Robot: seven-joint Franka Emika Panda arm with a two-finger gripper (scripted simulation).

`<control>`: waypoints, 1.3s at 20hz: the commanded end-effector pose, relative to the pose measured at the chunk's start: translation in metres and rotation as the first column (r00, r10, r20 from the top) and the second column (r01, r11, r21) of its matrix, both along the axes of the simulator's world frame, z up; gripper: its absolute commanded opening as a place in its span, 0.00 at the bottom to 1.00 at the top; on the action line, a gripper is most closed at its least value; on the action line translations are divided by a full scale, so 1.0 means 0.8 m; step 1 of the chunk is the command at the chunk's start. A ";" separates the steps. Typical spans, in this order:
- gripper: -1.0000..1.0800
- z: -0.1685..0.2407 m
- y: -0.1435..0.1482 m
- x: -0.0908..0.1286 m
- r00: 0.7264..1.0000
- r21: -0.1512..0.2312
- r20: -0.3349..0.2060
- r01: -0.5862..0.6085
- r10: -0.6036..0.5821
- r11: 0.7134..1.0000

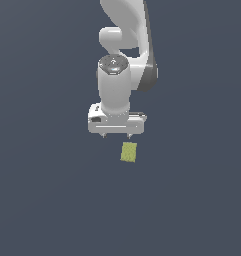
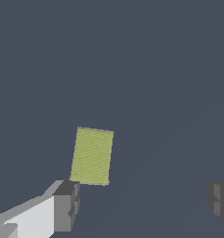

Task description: Pick up the object and move it to a goal position.

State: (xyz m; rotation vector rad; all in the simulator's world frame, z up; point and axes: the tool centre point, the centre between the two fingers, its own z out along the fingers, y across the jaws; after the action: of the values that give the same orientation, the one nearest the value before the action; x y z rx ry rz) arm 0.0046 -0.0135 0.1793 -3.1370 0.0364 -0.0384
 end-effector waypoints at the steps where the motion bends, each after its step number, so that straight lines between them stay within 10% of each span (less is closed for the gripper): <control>1: 0.96 0.000 0.000 0.000 1.000 0.000 0.000 0.000 0.000 1.000; 12: 0.96 -0.005 -0.032 -0.003 0.998 -0.026 -0.010 0.054 -0.054 0.998; 26: 0.96 -0.070 0.017 -0.008 0.997 -0.016 -0.015 0.070 -0.071 0.997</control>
State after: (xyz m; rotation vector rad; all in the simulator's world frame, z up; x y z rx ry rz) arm 0.0000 -0.0084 0.1346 -3.1524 0.1428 -0.0174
